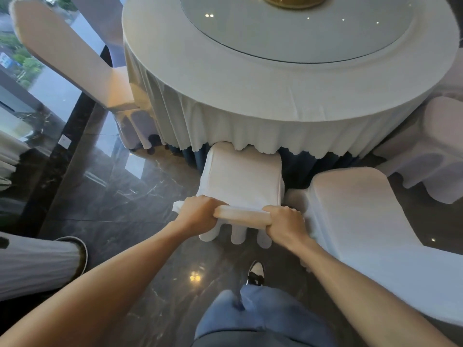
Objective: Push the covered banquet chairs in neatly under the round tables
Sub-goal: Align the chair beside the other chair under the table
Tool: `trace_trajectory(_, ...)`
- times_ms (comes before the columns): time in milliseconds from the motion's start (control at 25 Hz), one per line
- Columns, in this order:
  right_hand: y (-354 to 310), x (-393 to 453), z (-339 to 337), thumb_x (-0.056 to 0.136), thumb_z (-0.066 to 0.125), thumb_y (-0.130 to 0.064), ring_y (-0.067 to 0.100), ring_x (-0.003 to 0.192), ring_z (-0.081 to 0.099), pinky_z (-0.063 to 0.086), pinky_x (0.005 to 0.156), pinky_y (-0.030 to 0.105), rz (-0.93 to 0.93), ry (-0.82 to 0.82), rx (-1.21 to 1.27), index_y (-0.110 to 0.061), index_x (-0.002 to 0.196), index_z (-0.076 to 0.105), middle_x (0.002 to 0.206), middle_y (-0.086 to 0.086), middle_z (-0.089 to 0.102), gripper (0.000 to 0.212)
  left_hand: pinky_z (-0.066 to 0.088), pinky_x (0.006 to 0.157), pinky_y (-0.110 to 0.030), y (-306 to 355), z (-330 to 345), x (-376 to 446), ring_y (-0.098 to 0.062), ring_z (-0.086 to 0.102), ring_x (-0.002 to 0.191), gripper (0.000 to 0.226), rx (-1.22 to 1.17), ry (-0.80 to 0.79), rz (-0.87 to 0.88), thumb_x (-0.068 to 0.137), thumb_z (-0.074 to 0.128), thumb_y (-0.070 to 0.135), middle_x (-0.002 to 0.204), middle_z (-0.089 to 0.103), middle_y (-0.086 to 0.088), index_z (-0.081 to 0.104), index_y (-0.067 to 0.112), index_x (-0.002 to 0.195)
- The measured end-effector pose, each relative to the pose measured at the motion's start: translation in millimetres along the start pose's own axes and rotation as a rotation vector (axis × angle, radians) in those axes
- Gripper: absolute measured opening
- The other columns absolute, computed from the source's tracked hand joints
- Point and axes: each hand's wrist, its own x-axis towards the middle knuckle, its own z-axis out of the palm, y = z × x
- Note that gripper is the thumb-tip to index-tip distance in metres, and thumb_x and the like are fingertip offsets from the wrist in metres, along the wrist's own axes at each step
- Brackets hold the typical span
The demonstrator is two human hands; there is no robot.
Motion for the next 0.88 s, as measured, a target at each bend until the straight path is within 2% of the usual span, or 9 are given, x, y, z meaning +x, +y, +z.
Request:
trace_trajectory(120, 8, 39, -17, 0.075, 0.063, -0.019, 0.025, 0.078, 0.064, 0.054, 0.066, 0.035, 0.009, 0.005, -0.025, -0.024, 0.093, 0.066, 0.083, -0.001, 0.068, 0.018, 0.037, 0.063, -0.031, 1, -15, 35, -0.017, 0.059, 0.072, 0.045, -0.029, 0.031, -0.015, 0.081, 0.055, 0.018, 0.088, 0.073, 0.010, 0.069, 0.049, 0.112)
trace_trajectory(440, 14, 122, -41, 0.077, 0.064, -0.020, 0.027, 0.079, 0.063, 0.051, 0.066, 0.034, 0.072, -0.001, -0.083, -0.024, 0.091, 0.064, 0.084, 0.001, 0.067, 0.014, 0.040, 0.064, -0.031, -14, -46, 120, -0.023, 0.065, 0.081, 0.051, -0.054, 0.033, 0.034, 0.078, 0.055, 0.012, 0.095, 0.074, 0.008, 0.069, 0.047, 0.113)
trace_trajectory(560, 13, 135, -39, 0.078, 0.065, -0.021, 0.027, 0.079, 0.063, 0.041, 0.061, 0.030, 0.084, 0.004, -0.087, -0.025, 0.090, 0.063, 0.084, 0.001, 0.067, 0.012, 0.040, 0.064, -0.030, -22, -47, 137, -0.022, 0.065, 0.083, 0.052, -0.072, 0.031, 0.061, 0.079, 0.055, 0.010, 0.098, 0.075, 0.007, 0.070, 0.044, 0.114)
trace_trajectory(760, 8, 151, -31, 0.078, 0.068, -0.021, 0.026, 0.080, 0.063, 0.035, 0.061, 0.028, 0.124, 0.044, -0.055, -0.025, 0.092, 0.064, 0.087, 0.000, 0.068, 0.015, 0.049, 0.076, -0.030, -38, -44, 159, -0.019, 0.068, 0.091, 0.042, -0.088, 0.083, 0.072, 0.078, 0.068, 0.017, 0.107, 0.075, 0.012, 0.072, 0.041, 0.113)
trace_trajectory(880, 14, 153, -32, 0.078, 0.068, -0.023, 0.025, 0.086, 0.062, 0.044, 0.064, 0.032, 0.110, 0.001, 0.003, -0.028, 0.096, 0.060, 0.093, -0.002, 0.067, 0.021, 0.052, 0.074, -0.033, -38, -41, 163, -0.019, 0.069, 0.087, 0.038, -0.080, 0.096, 0.087, 0.075, 0.072, 0.024, 0.103, 0.075, 0.014, 0.073, 0.042, 0.108)
